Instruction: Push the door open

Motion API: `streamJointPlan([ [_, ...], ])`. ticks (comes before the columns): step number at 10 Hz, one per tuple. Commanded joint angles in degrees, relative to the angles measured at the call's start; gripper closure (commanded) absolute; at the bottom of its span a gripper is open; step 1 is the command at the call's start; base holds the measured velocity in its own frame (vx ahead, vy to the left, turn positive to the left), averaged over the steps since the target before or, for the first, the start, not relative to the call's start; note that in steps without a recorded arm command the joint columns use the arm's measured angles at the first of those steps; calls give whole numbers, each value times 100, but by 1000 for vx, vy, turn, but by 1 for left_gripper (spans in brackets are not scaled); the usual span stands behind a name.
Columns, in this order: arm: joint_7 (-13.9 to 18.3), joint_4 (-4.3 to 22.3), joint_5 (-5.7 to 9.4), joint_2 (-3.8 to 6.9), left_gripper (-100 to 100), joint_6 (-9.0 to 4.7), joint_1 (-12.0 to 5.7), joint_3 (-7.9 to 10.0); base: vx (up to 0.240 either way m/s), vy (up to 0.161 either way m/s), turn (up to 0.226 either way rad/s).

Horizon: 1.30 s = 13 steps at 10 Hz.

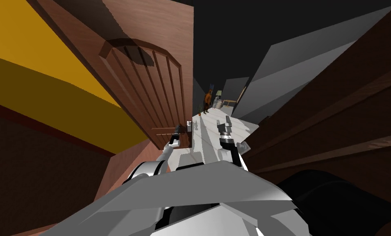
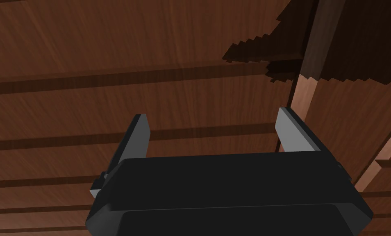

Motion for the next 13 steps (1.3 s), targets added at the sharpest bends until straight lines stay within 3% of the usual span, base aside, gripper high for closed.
streamJointPlan([
  [1, 84, 264, -50, -16, -100, -128, -114, -5, -104, -78, 7],
  [5, 270, 260, -249, -162, -100, -89, -114, -37, -128, -105, 12],
  [13, 313, 259, -296, -204, -100, -80, -114, -44, -32, -65, 14],
])
